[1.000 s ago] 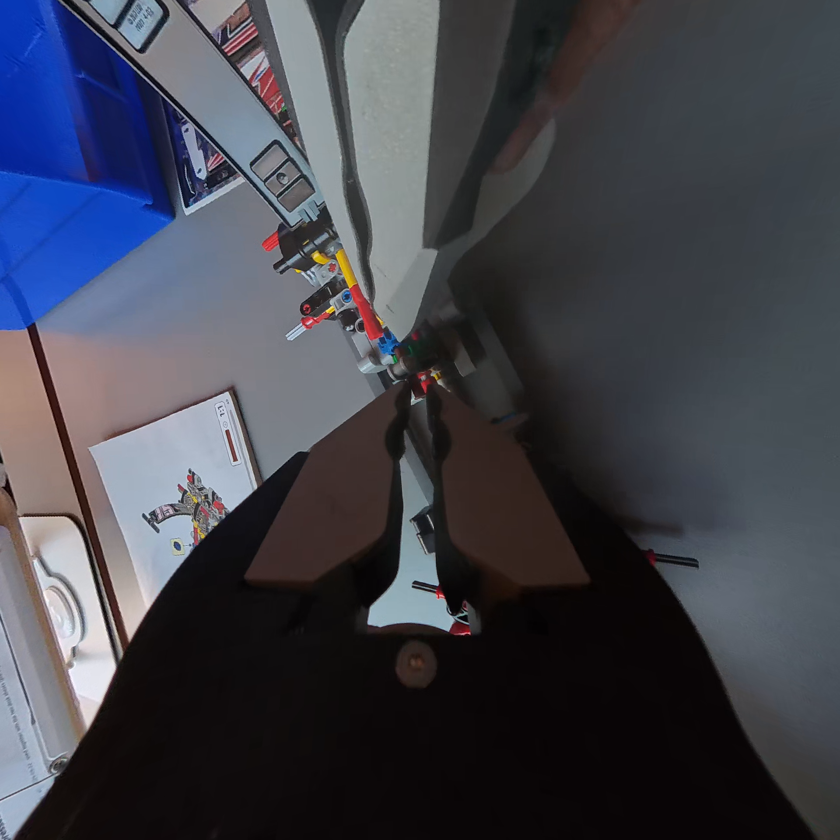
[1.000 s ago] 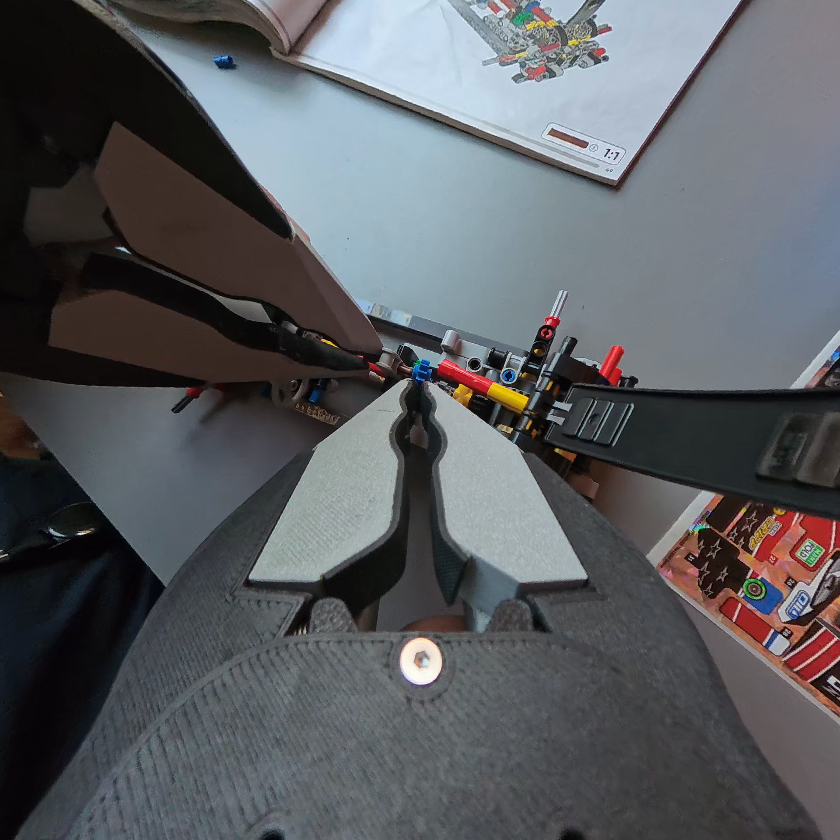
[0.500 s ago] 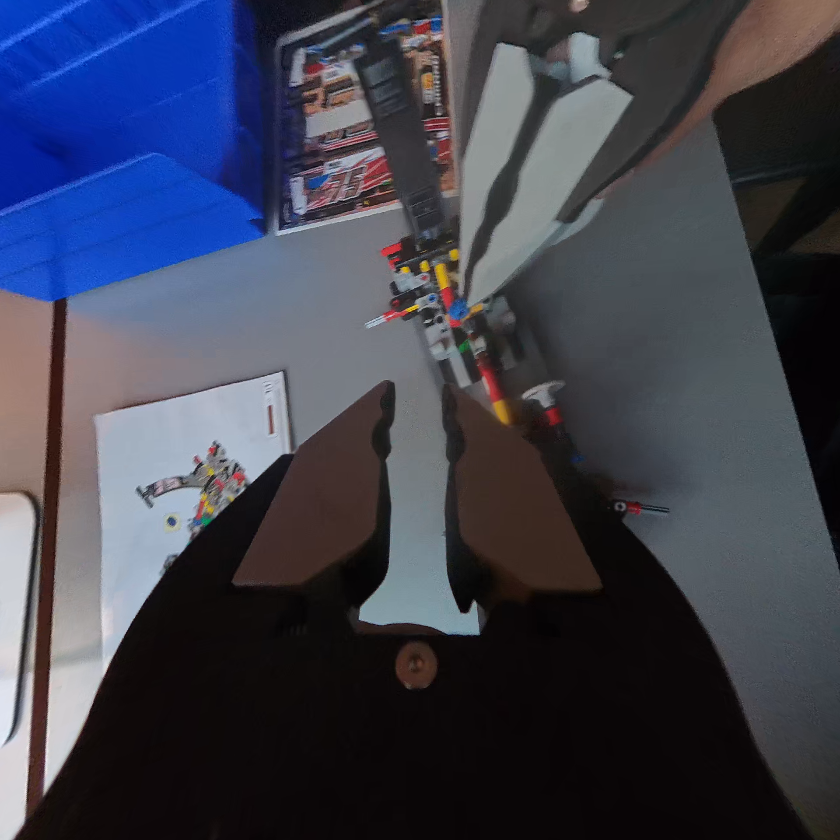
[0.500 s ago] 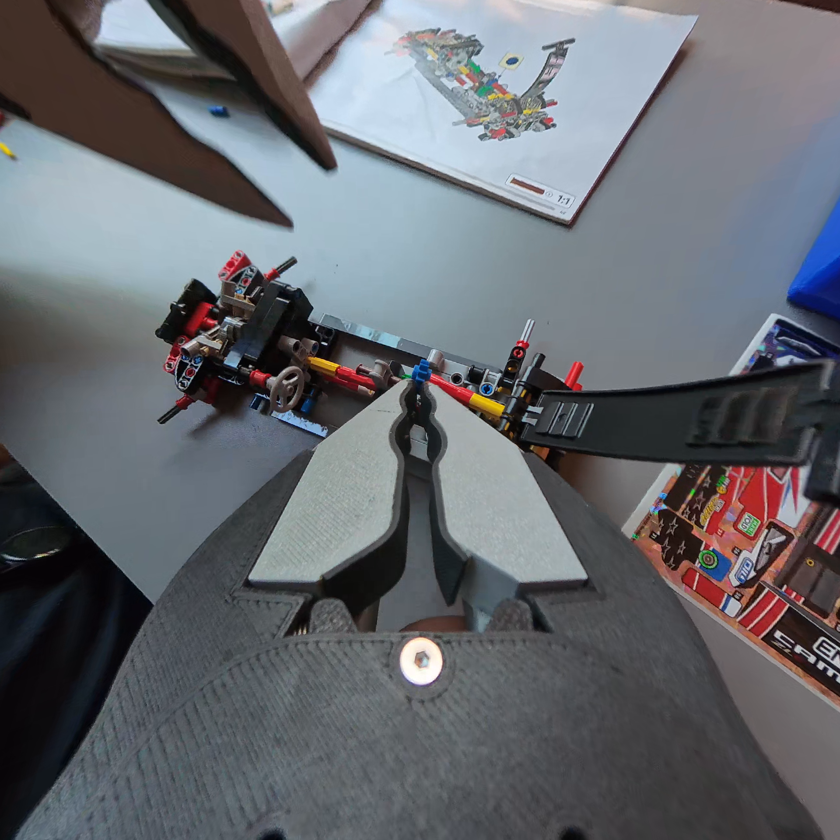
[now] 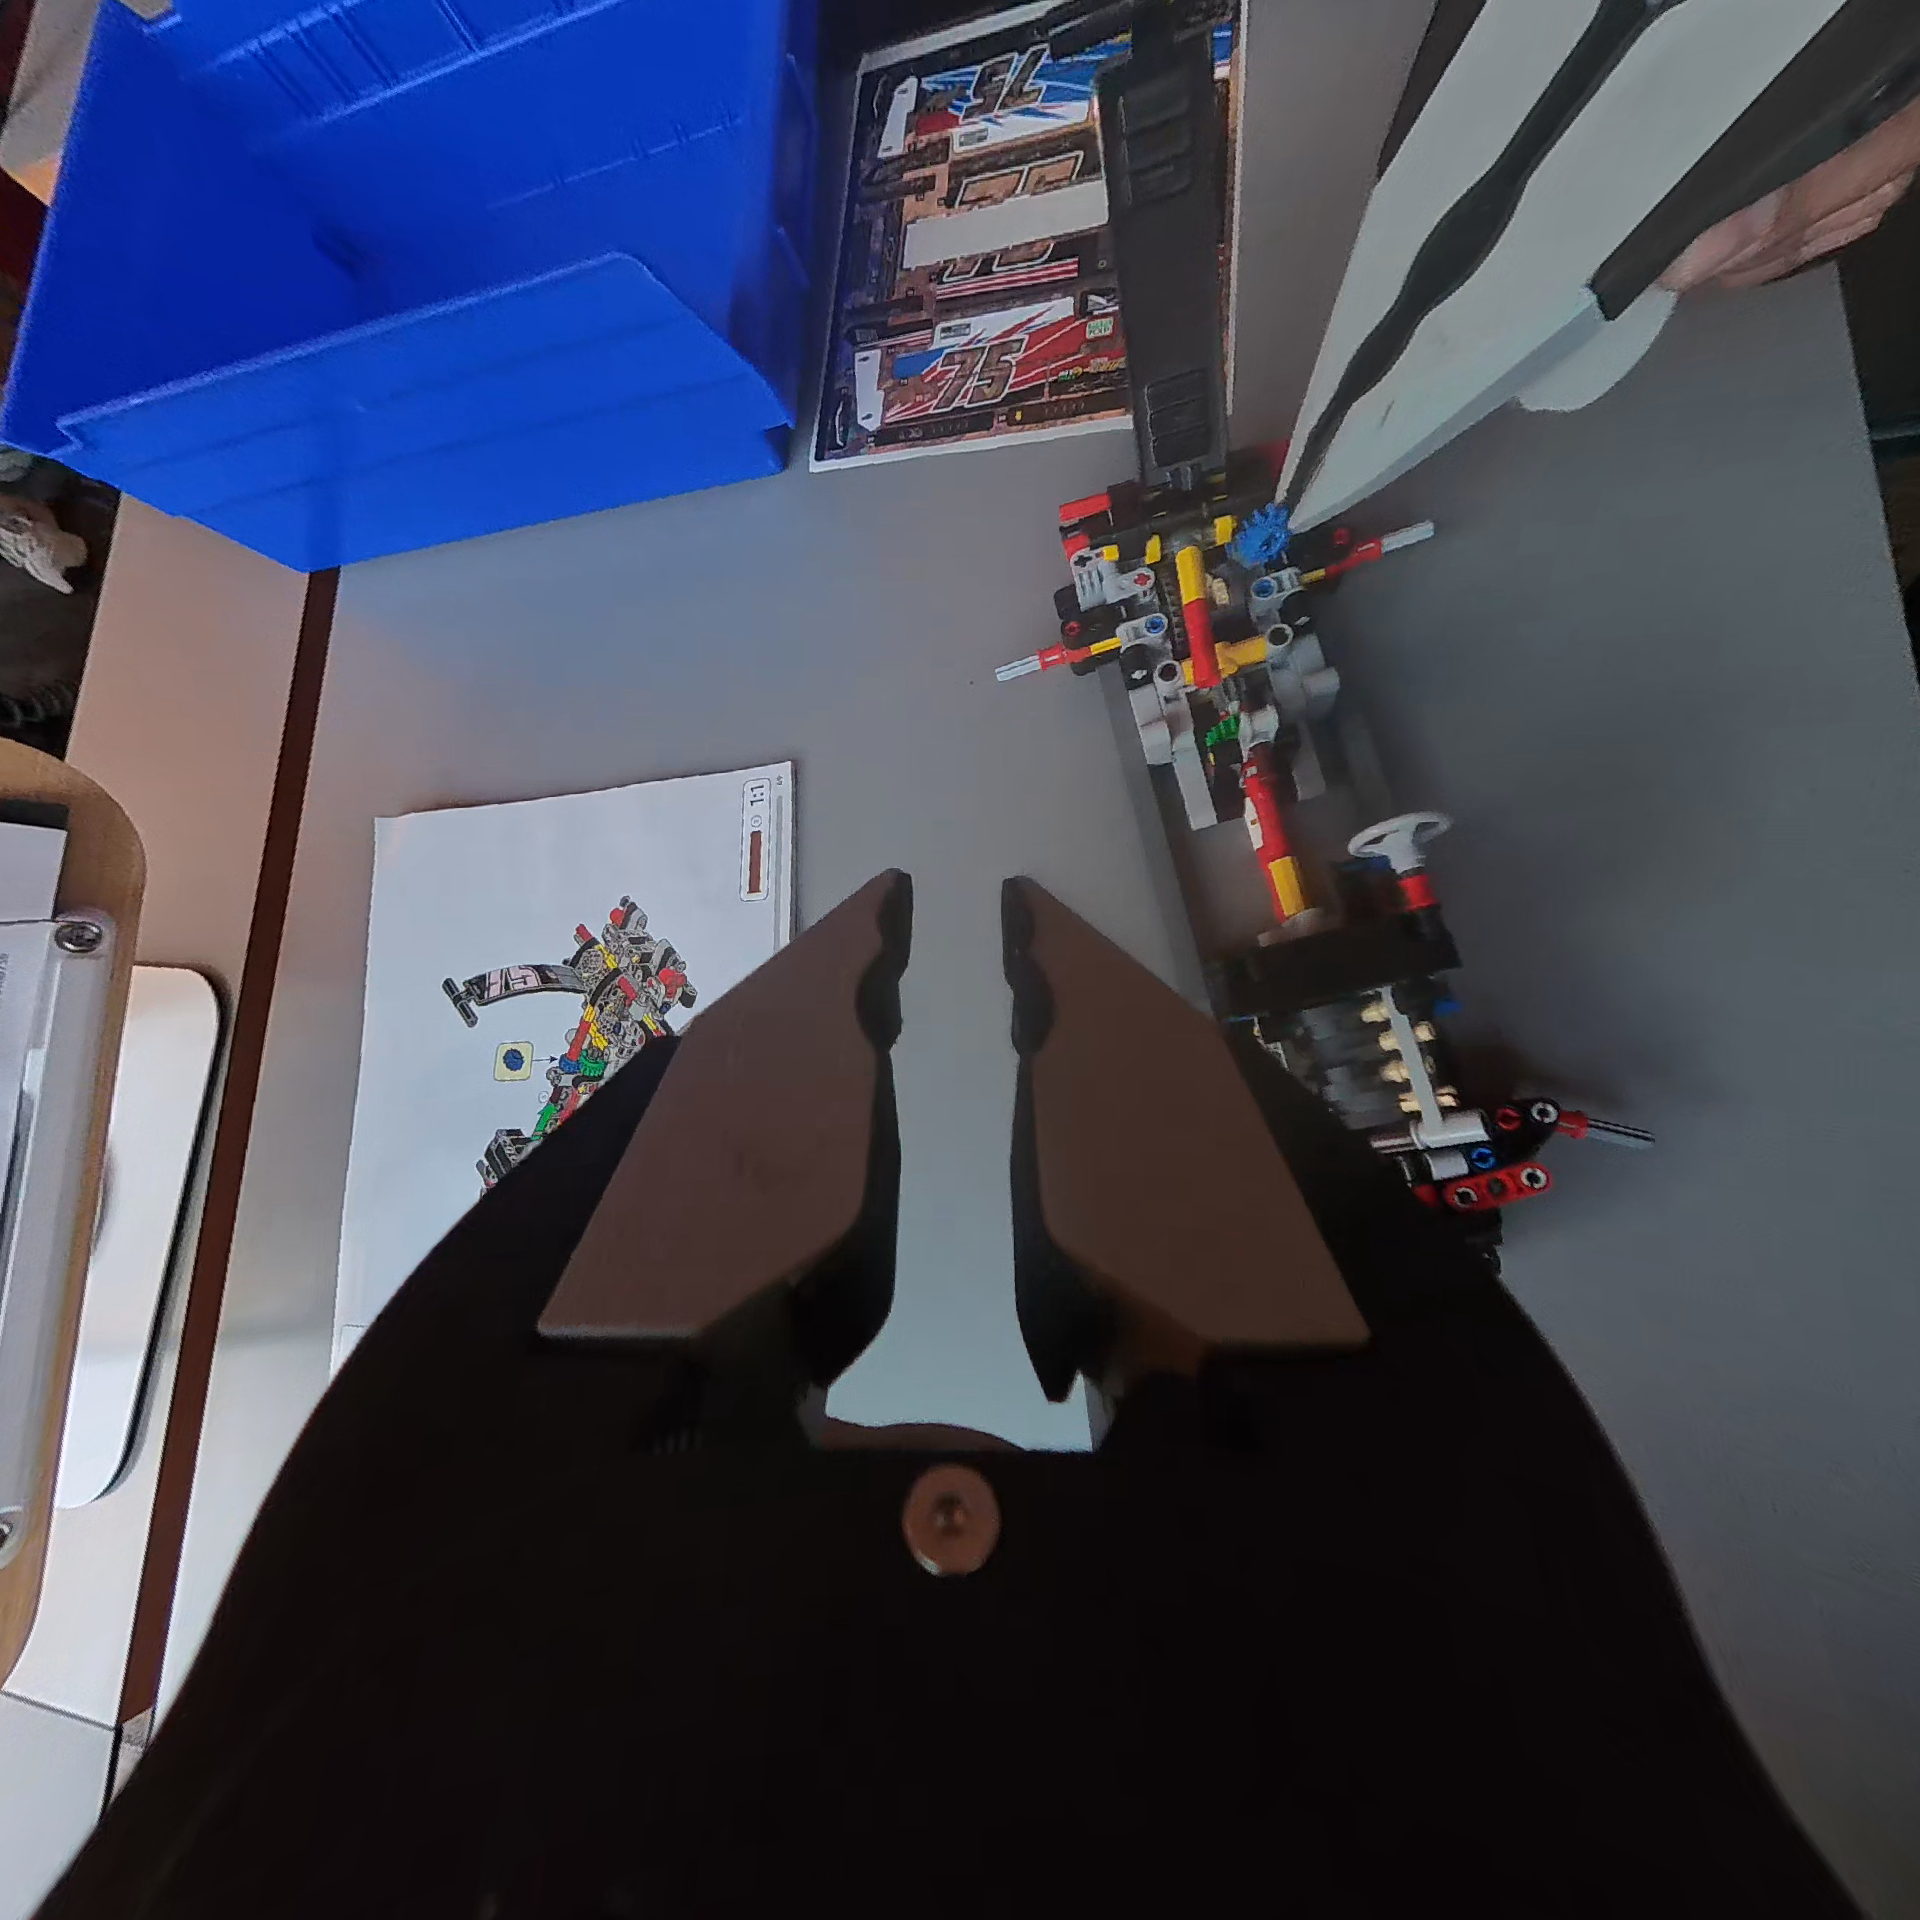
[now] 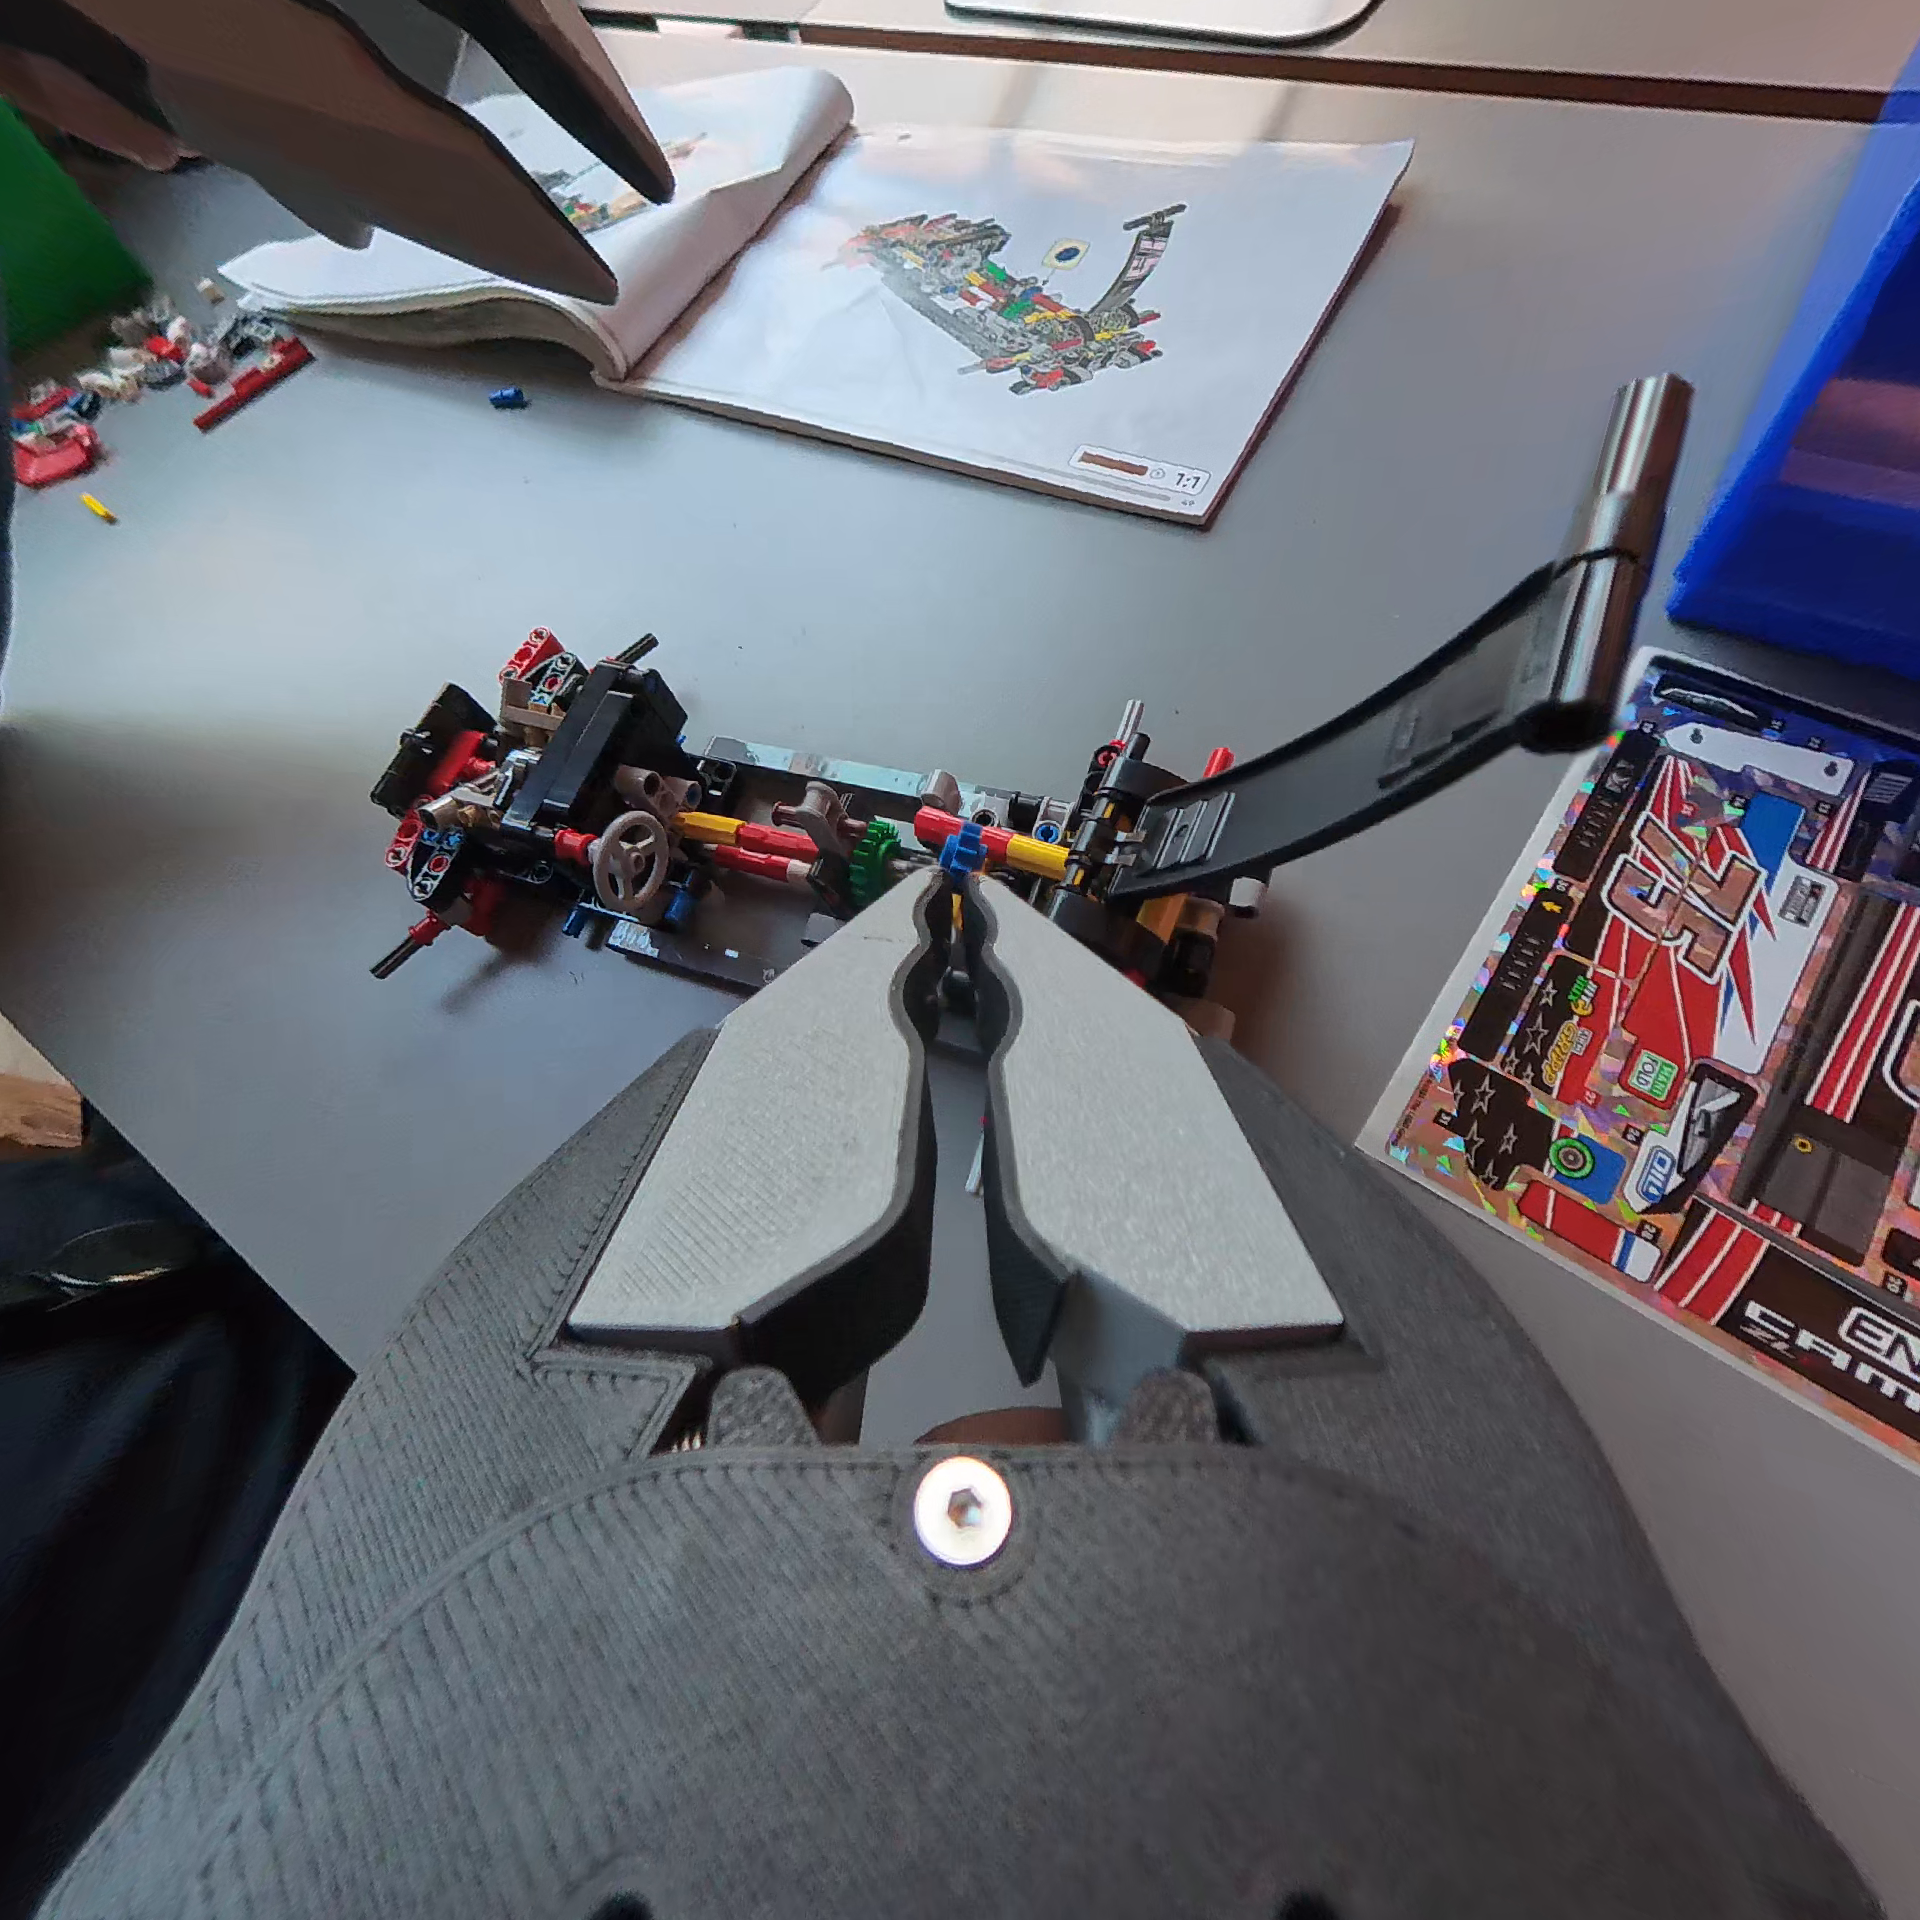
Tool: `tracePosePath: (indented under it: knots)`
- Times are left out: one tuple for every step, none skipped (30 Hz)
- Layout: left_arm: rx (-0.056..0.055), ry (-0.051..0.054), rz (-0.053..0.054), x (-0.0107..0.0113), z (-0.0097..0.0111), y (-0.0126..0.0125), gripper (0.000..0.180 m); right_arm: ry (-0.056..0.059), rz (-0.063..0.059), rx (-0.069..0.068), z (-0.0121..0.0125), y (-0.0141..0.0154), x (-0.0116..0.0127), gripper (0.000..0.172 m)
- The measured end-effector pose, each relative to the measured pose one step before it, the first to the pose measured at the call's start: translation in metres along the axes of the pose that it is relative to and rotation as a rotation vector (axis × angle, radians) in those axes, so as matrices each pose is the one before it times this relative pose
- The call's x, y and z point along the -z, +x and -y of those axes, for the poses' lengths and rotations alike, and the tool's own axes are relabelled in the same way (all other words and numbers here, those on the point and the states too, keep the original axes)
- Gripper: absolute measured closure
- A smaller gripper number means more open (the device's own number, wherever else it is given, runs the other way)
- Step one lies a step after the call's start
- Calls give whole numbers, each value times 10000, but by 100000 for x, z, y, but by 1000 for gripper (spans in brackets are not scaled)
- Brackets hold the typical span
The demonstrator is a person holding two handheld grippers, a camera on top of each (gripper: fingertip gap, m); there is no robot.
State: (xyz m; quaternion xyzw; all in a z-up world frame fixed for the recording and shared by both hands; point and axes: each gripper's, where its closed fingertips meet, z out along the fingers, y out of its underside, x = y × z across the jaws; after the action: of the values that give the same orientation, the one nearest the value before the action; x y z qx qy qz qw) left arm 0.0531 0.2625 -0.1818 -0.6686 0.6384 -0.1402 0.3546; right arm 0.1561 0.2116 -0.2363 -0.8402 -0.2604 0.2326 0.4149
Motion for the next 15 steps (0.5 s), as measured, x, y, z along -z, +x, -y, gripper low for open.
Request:
tracePosePath:
  knots:
    - [1, -26, 4, -55, -56, -23, 166, 13, 11, -28, -82, 42, 37, 172]
    - [-4, -28, 0, -52, -72, -10, 166, 13, 13, -15, -50, 21, 18, 172]
    - [-12, -47, -2, -45, -105, -10, 166, 19, 13, -1, -36, 15, 19, 172]
    - [-7, -53, 29, -27, -123, -75, 166, 35, 13, 15, 10, -1, 18, 172]
    - [6, -50, 43, -6, -144, -122, 166, 32, 16, 22, 20, 4, 19, 172]
    - [28, -35, 35, 21, -123, -138, 165, 13, 4, 15, -13, 32, 11, 172]
    - [47, -1, 12, 46, -80, -121, 165, 8, -6, 5, -24, 48, 3, 172]
    - [54, 20, 14, 55, -53, -136, 166, 10, 9, -11, -28, 39, 3, 172]
    - [47, 7, 21, 44, -76, -146, 166, 16, 27, -26, -41, 21, 0, 172]
    - [39, -8, 30, 31, -79, -147, 165, 18, 24, -27, -48, 12, 11, 172]
    - [26, -13, 22, 11, -74, -106, 166, 12, 15, -17, -51, 16, 20, 172]
    - [9, -12, -3, 4, -48, -39, 165, 4, 21, -4, -76, -9, 37, 172]
    - [0, -6, 2, -7, -30, -8, 165, 9, 40, 11, -62, -41, 38, 172]
    - [-5, -4, 21, -4, 3, -32, 165, 34, 32, 11, -14, -20, 61, 172]
    - [-9, -13, 15, -11, -24, -21, 165, 38, 5, -7, 21, 4, 69, 172]
